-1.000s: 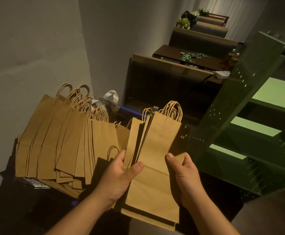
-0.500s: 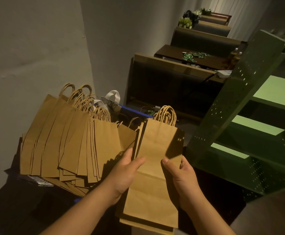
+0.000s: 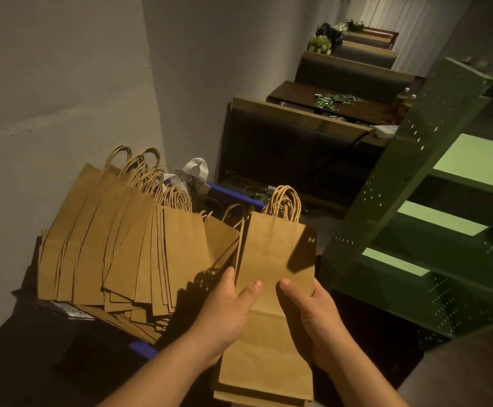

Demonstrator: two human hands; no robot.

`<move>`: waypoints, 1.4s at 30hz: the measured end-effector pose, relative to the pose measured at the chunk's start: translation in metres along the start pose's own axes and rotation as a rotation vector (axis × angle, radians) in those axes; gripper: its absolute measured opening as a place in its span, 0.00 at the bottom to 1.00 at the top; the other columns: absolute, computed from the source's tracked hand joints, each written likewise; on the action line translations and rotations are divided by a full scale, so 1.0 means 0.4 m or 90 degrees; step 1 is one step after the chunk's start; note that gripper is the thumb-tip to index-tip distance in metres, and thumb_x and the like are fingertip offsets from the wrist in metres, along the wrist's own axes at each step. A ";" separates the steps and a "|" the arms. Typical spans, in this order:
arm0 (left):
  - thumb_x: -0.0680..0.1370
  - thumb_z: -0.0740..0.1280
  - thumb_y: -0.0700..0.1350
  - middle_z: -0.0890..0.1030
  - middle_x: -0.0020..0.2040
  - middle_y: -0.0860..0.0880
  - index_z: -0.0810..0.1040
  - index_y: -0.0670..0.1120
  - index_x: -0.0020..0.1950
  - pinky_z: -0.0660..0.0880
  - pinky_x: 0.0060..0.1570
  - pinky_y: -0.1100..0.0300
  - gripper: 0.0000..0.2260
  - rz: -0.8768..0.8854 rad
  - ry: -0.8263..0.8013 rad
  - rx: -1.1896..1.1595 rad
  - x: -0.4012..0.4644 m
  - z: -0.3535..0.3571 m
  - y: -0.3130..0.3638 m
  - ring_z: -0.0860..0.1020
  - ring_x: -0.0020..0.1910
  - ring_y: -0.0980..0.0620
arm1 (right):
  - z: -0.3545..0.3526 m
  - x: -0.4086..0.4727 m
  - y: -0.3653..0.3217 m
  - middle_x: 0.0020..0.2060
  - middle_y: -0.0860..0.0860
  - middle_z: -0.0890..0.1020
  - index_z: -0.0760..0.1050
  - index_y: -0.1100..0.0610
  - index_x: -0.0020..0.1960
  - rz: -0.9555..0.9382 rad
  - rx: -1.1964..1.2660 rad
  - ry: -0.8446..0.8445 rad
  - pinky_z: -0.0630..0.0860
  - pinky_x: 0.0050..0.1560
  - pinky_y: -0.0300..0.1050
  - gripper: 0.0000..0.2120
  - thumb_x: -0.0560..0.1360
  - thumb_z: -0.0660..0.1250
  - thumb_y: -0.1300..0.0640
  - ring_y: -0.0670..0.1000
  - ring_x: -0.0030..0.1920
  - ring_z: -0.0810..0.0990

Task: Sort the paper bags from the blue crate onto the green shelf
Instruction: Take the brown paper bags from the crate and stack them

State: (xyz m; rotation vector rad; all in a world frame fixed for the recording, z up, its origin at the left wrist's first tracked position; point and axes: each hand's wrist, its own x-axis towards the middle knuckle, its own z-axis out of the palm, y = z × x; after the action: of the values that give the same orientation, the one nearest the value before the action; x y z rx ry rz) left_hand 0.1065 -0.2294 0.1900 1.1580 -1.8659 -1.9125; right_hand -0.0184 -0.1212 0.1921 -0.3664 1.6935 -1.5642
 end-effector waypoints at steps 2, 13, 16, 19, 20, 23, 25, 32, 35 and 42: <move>0.82 0.62 0.63 0.54 0.84 0.51 0.45 0.54 0.84 0.59 0.78 0.44 0.38 -0.008 0.001 0.011 -0.002 0.005 0.001 0.55 0.82 0.47 | -0.001 -0.001 0.002 0.48 0.44 0.87 0.77 0.50 0.63 0.002 -0.001 0.011 0.77 0.44 0.40 0.18 0.75 0.74 0.50 0.45 0.46 0.86; 0.83 0.56 0.64 0.64 0.80 0.54 0.55 0.54 0.84 0.62 0.73 0.51 0.31 0.008 0.009 0.077 0.006 -0.036 0.042 0.62 0.79 0.50 | 0.001 -0.010 0.001 0.48 0.46 0.88 0.78 0.51 0.60 -0.021 0.024 0.024 0.75 0.47 0.42 0.13 0.76 0.73 0.55 0.44 0.47 0.86; 0.85 0.58 0.58 0.77 0.66 0.57 0.70 0.56 0.75 0.74 0.60 0.54 0.19 0.015 0.093 0.024 0.040 -0.091 0.060 0.75 0.63 0.52 | -0.002 -0.009 0.004 0.49 0.46 0.88 0.78 0.50 0.60 -0.010 0.026 0.033 0.75 0.47 0.43 0.15 0.74 0.74 0.53 0.45 0.47 0.87; 0.84 0.63 0.49 0.82 0.56 0.52 0.76 0.53 0.67 0.82 0.54 0.49 0.11 -0.023 0.171 0.032 0.099 -0.159 0.045 0.83 0.52 0.47 | -0.004 -0.010 0.007 0.46 0.45 0.88 0.78 0.51 0.61 -0.007 0.020 0.045 0.75 0.46 0.42 0.16 0.73 0.74 0.52 0.47 0.47 0.86; 0.84 0.64 0.47 0.82 0.56 0.51 0.76 0.53 0.67 0.83 0.55 0.47 0.11 -0.043 0.192 0.051 0.119 -0.179 0.030 0.83 0.51 0.46 | -0.005 -0.010 0.007 0.46 0.45 0.88 0.79 0.51 0.61 -0.007 0.022 0.045 0.75 0.45 0.42 0.17 0.73 0.74 0.52 0.47 0.47 0.86; 0.83 0.64 0.46 0.77 0.67 0.47 0.73 0.52 0.74 0.78 0.60 0.48 0.18 -0.091 0.254 0.108 0.167 -0.219 -0.022 0.78 0.60 0.46 | -0.002 -0.011 0.005 0.46 0.45 0.88 0.78 0.51 0.61 0.001 0.022 0.042 0.75 0.45 0.42 0.16 0.74 0.74 0.53 0.48 0.48 0.86; 0.82 0.65 0.46 0.70 0.74 0.44 0.68 0.50 0.78 0.74 0.60 0.48 0.23 -0.130 0.287 0.175 0.188 -0.233 -0.054 0.73 0.66 0.42 | 0.002 -0.011 0.003 0.47 0.45 0.88 0.78 0.51 0.61 0.005 0.015 0.039 0.75 0.45 0.42 0.16 0.74 0.74 0.53 0.48 0.48 0.86; 0.82 0.64 0.52 0.58 0.80 0.42 0.58 0.46 0.83 0.63 0.75 0.41 0.31 -0.203 0.249 0.331 0.196 -0.219 -0.100 0.58 0.78 0.37 | -0.001 -0.006 -0.004 0.47 0.46 0.87 0.78 0.50 0.60 0.010 0.008 0.042 0.75 0.46 0.43 0.14 0.75 0.73 0.54 0.49 0.49 0.85; 0.83 0.64 0.52 0.57 0.81 0.43 0.56 0.46 0.83 0.63 0.75 0.42 0.32 -0.191 0.241 0.333 0.193 -0.210 -0.098 0.55 0.79 0.38 | -0.002 -0.005 -0.005 0.48 0.46 0.87 0.78 0.50 0.61 0.014 0.012 0.052 0.74 0.46 0.43 0.15 0.75 0.74 0.53 0.51 0.50 0.84; 0.81 0.67 0.48 0.60 0.79 0.43 0.59 0.50 0.82 0.72 0.67 0.46 0.31 -0.116 0.287 0.325 0.206 -0.197 -0.093 0.62 0.75 0.39 | 0.003 -0.003 -0.004 0.51 0.50 0.86 0.77 0.51 0.62 0.022 0.008 0.064 0.73 0.46 0.45 0.17 0.75 0.74 0.52 0.53 0.51 0.83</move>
State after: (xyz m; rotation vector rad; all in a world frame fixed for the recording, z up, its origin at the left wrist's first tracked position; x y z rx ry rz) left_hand 0.1173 -0.3353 0.1348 1.7831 -2.0793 -1.1174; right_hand -0.0173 -0.1218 0.1942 -0.2547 1.7559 -1.5909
